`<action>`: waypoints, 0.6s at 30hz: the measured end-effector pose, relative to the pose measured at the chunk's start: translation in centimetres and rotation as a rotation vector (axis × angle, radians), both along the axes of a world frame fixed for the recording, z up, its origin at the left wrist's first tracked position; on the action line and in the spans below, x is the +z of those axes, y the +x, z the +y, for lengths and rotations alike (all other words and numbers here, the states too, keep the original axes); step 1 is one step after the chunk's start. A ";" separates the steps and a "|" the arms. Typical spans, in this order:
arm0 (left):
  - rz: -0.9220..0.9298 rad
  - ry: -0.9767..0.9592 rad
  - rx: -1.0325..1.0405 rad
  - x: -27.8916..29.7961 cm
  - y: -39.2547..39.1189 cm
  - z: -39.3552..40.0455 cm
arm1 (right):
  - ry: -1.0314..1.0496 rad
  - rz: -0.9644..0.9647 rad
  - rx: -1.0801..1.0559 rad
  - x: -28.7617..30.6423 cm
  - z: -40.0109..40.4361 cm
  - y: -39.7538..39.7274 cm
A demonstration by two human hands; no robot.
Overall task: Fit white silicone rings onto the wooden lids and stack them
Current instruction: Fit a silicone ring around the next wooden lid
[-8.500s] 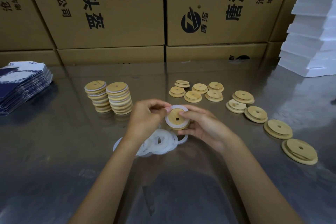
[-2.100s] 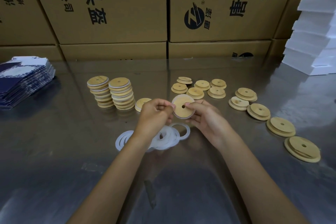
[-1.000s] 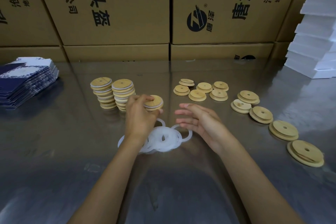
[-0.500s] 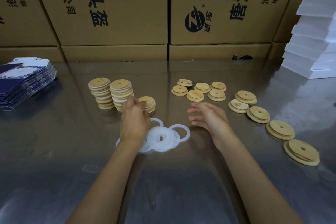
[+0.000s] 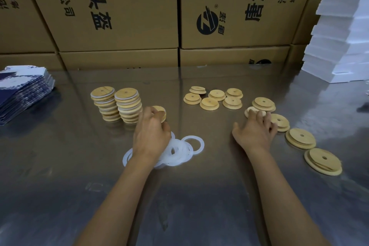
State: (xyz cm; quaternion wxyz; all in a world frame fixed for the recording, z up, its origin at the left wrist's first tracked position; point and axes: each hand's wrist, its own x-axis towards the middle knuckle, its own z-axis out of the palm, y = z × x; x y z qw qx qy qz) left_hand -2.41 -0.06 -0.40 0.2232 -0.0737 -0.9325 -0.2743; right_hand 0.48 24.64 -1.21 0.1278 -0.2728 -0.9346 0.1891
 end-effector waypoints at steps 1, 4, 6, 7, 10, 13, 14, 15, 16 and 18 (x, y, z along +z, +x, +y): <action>0.001 -0.009 -0.013 0.0 0.1 0.2 | 0.014 0.001 0.012 0.0 -0.1 -0.1; 0.006 -0.018 -0.052 -0.1 0.2 0.5 | 0.004 0.038 0.077 0.4 -0.8 -0.2; 0.001 -0.025 -0.078 -0.1 0.3 0.8 | -0.062 0.099 0.137 0.6 -1.6 -0.3; -0.003 -0.030 -0.087 -0.1 0.3 0.9 | -0.093 0.144 0.157 0.7 -2.1 -0.4; -0.008 -0.021 -0.096 -0.1 0.3 1.0 | -0.092 0.232 0.137 0.7 -2.7 -0.4; -0.006 -0.010 -0.107 -0.2 0.3 1.1 | -0.100 0.090 0.077 0.6 -2.0 -0.3; -0.009 -0.010 -0.112 -0.2 0.3 1.1 | -0.110 0.040 0.077 0.5 -1.8 -0.3; -0.013 -0.013 -0.119 -0.2 0.3 1.1 | -0.113 0.010 0.091 0.4 -1.6 -0.4; -0.019 -0.015 -0.126 -0.1 0.4 1.1 | -0.114 0.001 0.112 0.4 -1.7 -0.4; -0.030 -0.012 -0.138 0.0 0.5 1.2 | -0.126 0.019 0.157 0.6 -2.0 -0.4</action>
